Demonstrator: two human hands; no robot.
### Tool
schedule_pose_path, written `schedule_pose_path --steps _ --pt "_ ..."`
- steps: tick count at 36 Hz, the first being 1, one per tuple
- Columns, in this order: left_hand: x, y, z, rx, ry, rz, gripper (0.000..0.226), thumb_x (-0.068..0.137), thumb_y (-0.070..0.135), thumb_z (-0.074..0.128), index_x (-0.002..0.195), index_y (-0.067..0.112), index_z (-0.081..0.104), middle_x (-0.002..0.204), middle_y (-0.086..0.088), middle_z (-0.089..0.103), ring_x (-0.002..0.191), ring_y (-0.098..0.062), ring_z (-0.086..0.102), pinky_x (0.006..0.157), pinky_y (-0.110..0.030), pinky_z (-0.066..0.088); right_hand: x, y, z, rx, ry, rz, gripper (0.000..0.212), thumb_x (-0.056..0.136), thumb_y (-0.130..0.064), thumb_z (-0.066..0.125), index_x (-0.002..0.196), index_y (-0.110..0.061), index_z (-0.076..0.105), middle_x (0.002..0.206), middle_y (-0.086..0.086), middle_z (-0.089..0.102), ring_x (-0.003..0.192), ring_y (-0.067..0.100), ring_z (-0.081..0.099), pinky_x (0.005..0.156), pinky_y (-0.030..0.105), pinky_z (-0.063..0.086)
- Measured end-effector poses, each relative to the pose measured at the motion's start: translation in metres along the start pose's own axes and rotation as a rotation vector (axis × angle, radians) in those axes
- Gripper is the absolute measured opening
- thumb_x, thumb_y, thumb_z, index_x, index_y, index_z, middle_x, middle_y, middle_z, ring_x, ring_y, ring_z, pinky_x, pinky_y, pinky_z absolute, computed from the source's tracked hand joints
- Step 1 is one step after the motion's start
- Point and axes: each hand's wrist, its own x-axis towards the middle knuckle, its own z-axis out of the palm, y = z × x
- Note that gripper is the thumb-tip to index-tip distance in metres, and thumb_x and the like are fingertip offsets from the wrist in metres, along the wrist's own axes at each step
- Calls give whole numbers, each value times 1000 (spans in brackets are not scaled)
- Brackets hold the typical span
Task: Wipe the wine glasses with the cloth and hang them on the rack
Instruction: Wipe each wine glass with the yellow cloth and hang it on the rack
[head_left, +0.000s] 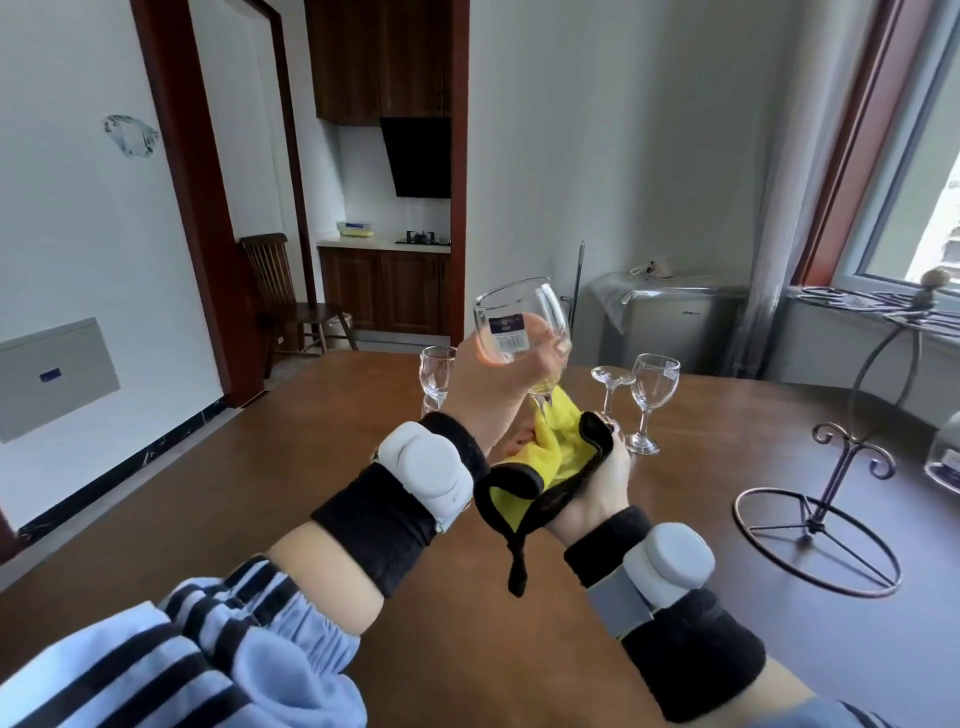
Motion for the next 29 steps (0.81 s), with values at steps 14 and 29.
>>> schedule_pose_path --steps 14,29 --pt "-2 -1 2 355 -218 -17 41 51 44 77 85 25 64 74 16 70 73 -4 66 70 -25 54 1 0 -2 -630 165 161 33 99 -5 43 71 0 57 57 13 62 46 22 63 48 27 55" --pt "7 -13 -18 213 -152 -391 75 53 74 73 89 8 69 85 -15 57 76 -26 54 86 -34 46 -12 -34 -6 -316 -10 24 43 100 -38 41 109 -6 70 99 16 71 87 31 70 86 42 54"
